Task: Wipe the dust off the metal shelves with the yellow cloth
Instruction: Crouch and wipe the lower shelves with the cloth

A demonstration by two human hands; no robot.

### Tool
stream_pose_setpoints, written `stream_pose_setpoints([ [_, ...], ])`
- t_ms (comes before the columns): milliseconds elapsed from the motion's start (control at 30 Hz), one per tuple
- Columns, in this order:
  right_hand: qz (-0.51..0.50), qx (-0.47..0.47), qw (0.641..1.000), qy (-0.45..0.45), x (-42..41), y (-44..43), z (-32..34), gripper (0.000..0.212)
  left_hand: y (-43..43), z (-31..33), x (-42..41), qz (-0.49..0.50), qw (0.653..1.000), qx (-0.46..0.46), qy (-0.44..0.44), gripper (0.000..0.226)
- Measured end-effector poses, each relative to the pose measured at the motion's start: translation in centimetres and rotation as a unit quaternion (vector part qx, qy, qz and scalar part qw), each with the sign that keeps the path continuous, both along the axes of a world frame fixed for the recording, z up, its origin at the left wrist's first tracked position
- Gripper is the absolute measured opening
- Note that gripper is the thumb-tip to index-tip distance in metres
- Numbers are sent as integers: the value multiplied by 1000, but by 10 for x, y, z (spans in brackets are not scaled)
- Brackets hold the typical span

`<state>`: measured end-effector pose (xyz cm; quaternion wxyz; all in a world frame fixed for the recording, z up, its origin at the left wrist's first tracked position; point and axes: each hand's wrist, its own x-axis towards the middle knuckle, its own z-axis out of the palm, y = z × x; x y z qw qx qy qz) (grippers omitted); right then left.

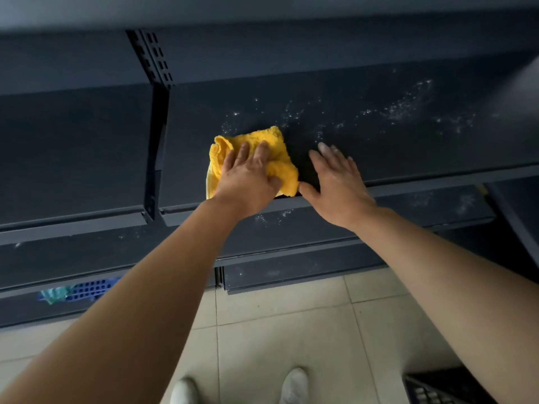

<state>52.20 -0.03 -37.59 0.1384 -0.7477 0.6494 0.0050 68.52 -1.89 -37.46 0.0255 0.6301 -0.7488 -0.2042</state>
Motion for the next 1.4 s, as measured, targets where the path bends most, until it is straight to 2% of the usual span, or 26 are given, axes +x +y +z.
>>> stream_pose_setpoints([
  [167, 30, -12, 999, 11, 4, -9, 6, 78, 5, 1, 51, 93, 996, 1, -5, 70],
  [300, 27, -5, 1000, 11, 9, -18, 6, 78, 2, 14, 77, 183, 982, 45, 12, 69],
  [467, 14, 4, 1000, 0, 14, -25, 3, 76, -19, 19, 45, 144, 987, 70, -15, 70],
  [667, -38, 10, 999, -7, 2, -31, 2, 67, -30, 5, -17, -38, 998, 25, -35, 73],
  [767, -58, 8, 998, 1, -2, -34, 4, 65, -30, 1, -14, -64, 998, 7, -25, 72],
  [867, -56, -7, 998, 1, 5, -39, 4, 64, -33, -1, 16, -30, 1000, -6, -4, 70],
  [1033, -46, -14, 999, -3, 24, -48, 3, 65, -50, 1, 74, 120, 993, 5, 4, 70],
  [1100, -41, -11, 999, -4, 28, -50, 1, 66, -61, 2, 76, 149, 989, 18, -6, 71],
  [1200, -30, -19, 999, -3, 26, -53, -1, 67, -79, 2, 62, 156, 987, 35, -13, 69],
  [1400, -29, -18, 999, 13, -6, -58, 0, 69, -104, 7, 13, 105, 994, 29, 4, 65],
])
